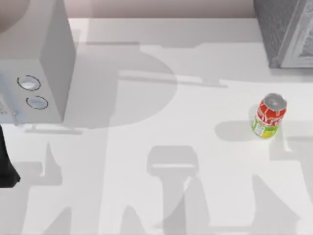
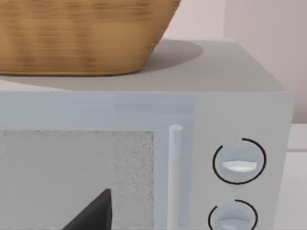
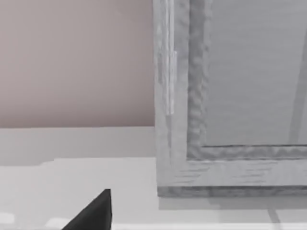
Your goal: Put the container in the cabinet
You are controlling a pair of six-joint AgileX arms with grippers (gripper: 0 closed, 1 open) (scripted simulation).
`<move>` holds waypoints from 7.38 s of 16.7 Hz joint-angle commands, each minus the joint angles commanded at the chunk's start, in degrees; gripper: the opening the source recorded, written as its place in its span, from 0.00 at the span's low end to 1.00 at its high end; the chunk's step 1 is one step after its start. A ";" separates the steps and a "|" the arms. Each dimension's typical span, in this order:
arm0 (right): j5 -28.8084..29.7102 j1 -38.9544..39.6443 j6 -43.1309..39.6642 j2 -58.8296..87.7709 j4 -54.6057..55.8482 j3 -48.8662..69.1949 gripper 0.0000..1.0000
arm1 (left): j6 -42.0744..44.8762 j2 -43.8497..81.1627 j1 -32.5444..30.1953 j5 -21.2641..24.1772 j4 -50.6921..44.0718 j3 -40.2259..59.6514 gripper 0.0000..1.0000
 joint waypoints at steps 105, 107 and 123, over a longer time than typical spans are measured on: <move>-1.73 -2.92 -0.77 -17.84 -19.27 5.13 0.00 | 0.00 0.00 0.00 0.00 0.00 0.00 1.00; -4.66 -5.64 -1.41 -26.86 -23.92 1.23 0.00 | 0.00 0.00 0.00 0.00 0.00 0.00 1.00; -9.40 -9.53 -2.24 -35.26 -33.61 0.36 0.00 | 0.00 0.00 0.00 0.00 0.00 0.00 1.00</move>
